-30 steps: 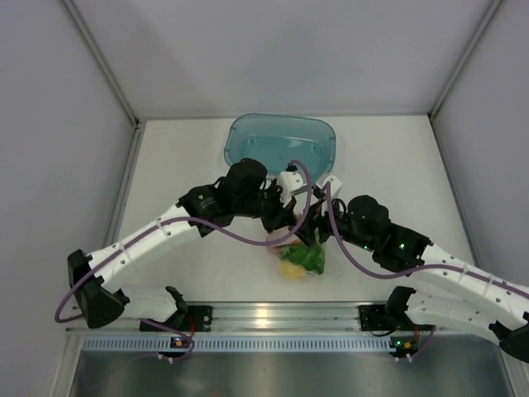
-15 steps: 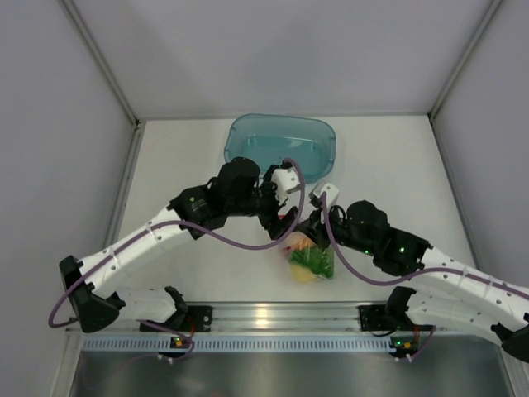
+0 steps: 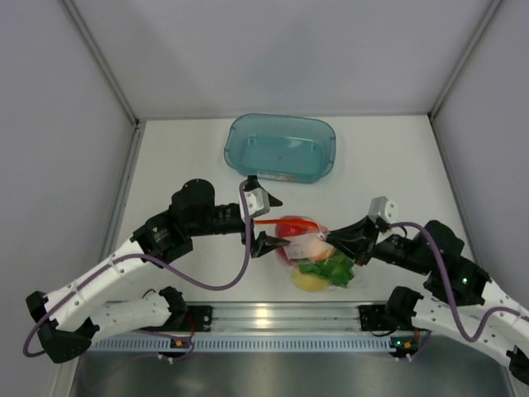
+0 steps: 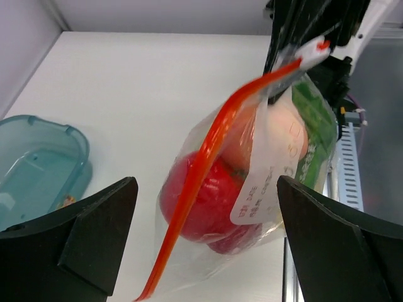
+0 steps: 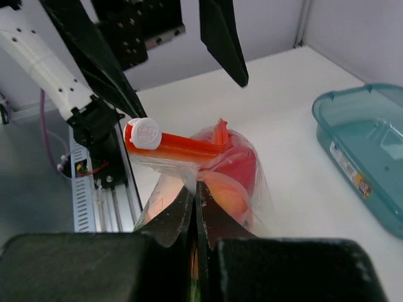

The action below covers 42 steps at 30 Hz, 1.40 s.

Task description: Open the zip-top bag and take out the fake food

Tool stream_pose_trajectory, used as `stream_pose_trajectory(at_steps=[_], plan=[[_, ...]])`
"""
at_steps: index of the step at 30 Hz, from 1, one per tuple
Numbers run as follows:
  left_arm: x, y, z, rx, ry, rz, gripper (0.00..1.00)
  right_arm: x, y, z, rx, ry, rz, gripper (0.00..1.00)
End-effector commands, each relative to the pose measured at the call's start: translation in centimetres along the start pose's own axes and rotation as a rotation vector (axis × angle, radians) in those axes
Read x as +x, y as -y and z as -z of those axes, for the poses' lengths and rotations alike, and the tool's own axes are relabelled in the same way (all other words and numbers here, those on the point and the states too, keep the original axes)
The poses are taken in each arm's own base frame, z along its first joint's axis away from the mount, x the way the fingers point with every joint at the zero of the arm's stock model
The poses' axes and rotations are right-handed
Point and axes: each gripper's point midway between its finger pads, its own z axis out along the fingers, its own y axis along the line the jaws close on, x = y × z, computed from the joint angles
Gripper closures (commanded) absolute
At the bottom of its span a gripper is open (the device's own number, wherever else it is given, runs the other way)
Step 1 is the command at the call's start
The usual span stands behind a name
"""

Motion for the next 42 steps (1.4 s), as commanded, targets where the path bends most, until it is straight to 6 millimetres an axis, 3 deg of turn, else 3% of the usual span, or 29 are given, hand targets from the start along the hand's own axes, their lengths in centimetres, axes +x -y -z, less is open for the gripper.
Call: stream_pose_trajectory(at_steps=[1,3,8,10,11,13,16,21,27,31,34,42], plan=[[-0.3,2.4,-1.0,0.162,0.055,-0.047,0.01,-3.9,-2.0,2.3,-0.087,0.135,0.058,1.00],[0.3,3.1,-1.3,0.213,0.043,-0.031,0.01,-4.7,-2.4,3.2,-0.103,0.154,0.063,1.00],[2.2,2.4,-3.4,0.221,-0.022,0.014,0.02,-5.3,-4.4,4.0,-0.209,0.149,0.085,1.00],[2.5,2.9,-3.6,0.256,-0.027,0.018,0.13,-5.4,-4.4,4.1,-0.208,0.152,0.086,1.00],[2.8,3.0,-3.7,0.263,-0.031,0.017,0.44,-5.5,-4.2,4.3,-0.196,0.160,0.087,1.00],[3.0,3.2,-3.6,0.270,-0.032,0.020,0.81,-5.5,-3.6,4.3,-0.157,0.161,0.084,1.00],[2.9,3.5,-3.4,0.284,-0.027,0.021,1.00,-5.5,-3.4,4.2,-0.150,0.161,0.083,1.00],[2.2,3.4,-3.5,0.288,-0.019,0.037,1.00,-5.1,-3.3,3.7,-0.145,0.152,0.076,1.00],[2.0,2.7,-3.6,0.239,-0.022,0.043,1.00,-3.4,-1.6,3.0,-0.057,0.103,0.026,0.99],[2.0,2.7,-2.9,0.222,-0.031,0.034,1.00,-1.4,-0.1,2.8,0.036,0.057,-0.043,0.71],[1.9,2.6,-2.6,0.212,-0.034,0.029,1.00,0.0,-0.3,2.4,0.028,0.031,-0.078,0.63],[2.6,2.2,-2.6,0.184,-0.060,0.029,1.00,1.4,-0.4,1.4,0.016,-0.016,-0.101,0.67]])
